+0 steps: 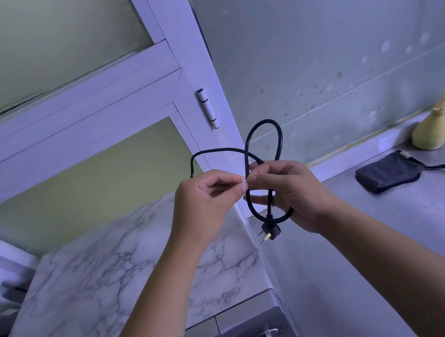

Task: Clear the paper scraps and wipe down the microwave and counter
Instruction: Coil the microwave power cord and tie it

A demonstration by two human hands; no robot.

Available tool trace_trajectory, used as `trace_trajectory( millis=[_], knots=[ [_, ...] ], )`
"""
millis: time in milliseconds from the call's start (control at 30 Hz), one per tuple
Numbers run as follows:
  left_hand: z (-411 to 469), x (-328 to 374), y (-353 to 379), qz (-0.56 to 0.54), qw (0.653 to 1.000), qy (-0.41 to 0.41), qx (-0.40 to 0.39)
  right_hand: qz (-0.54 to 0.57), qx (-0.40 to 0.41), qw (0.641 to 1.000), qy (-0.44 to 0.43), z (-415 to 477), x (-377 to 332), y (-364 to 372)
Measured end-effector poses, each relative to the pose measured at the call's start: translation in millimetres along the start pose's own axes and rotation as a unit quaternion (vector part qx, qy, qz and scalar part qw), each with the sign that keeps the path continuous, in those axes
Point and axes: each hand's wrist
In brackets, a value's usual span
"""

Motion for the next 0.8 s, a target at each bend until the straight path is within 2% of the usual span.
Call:
trace_trajectory(
  millis=[200,800],
  knots=[
    [-0.5,-1.1,-0.3,-0.051,0.998,-0.016,0.026,0.026,-0.008,1.000,0.004,0.1,-2.0,2.7],
    [-1.7,1.4,-0.1,-0.039,0.999,0.001,0.004,-0.011,0.002,1.000,-0.016,-0.3,-3.3,5.0]
  ],
)
Point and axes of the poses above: each hand's wrist, its own z-axis towards the middle knuckle, its own y-axis out of the palm, x = y × z, and after that the axes turned 13 degrees about x, right-handed
